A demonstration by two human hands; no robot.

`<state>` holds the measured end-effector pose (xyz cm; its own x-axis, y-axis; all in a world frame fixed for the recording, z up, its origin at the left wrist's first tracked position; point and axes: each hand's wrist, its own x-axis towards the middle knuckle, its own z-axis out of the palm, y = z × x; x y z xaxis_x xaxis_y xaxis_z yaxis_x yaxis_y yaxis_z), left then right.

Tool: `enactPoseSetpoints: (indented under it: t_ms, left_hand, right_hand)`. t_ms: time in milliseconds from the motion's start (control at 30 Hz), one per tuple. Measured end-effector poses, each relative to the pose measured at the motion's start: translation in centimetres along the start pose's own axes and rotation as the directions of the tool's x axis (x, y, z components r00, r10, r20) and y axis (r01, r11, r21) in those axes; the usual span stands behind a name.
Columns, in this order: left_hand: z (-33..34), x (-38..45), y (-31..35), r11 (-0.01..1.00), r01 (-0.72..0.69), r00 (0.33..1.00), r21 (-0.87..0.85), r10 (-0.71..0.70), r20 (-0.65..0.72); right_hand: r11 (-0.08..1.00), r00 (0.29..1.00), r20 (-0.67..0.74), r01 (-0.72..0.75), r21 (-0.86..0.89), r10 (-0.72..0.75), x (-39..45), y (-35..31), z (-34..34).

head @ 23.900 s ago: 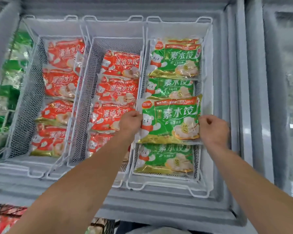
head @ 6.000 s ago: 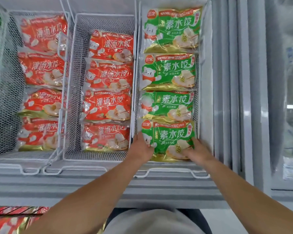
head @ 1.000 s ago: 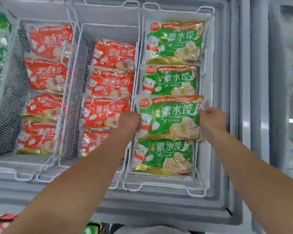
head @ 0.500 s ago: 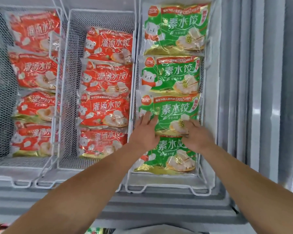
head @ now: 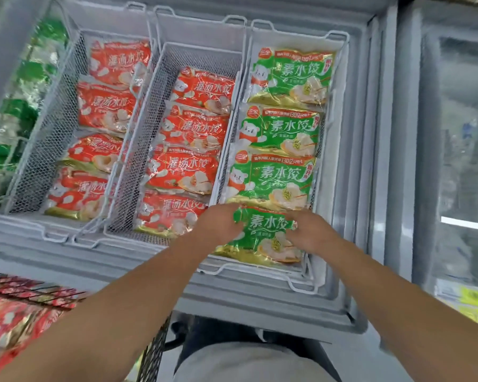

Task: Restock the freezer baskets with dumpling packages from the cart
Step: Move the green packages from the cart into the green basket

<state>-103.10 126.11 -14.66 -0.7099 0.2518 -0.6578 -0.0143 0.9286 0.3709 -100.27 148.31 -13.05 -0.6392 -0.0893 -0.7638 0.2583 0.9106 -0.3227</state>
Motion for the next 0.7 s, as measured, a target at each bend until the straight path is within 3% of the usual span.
enactPoseSetpoints:
  t_ms: [167, 267, 367, 567, 700]
  left_hand:
    - [1.2, -7.0, 0.3, 0.97, 0.08, 0.963, -0.23, -0.135, -0.234]
    - [2.7, -12.4, 0.3, 0.926, 0.07, 0.865, -0.371, -0.242, -0.44]
    - [4.4, -18.3, -0.5, 0.869, 0.082, 0.749, -0.488, -0.376, -0.545]
    - [8.8, -27.2, -4.3, 0.708, 0.143, 0.581, -0.691, -0.626, -0.521]
    - [13.1, -33.3, -8.3, 0.448, 0.126, 0.452, -0.885, -0.82, -0.351]
  right_hand:
    - [0.98, 0.979, -0.065, 0.191, -0.061, -0.195, -4.6, -1.2, 1.6]
    - [0.942, 0.938, -0.123, 0.306, -0.14, -0.323, -7.6, -2.2, 2.8]
    - [0.888, 0.881, -0.153, 0.419, -0.191, -0.448, -10.0, -4.3, 4.3]
    - [0.745, 0.741, -0.124, 0.624, -0.236, -0.659, -13.4, -10.4, 8.2]
    - [0.619, 0.642, 0.009, 0.742, -0.258, -0.767, -15.6, -15.4, 12.8]
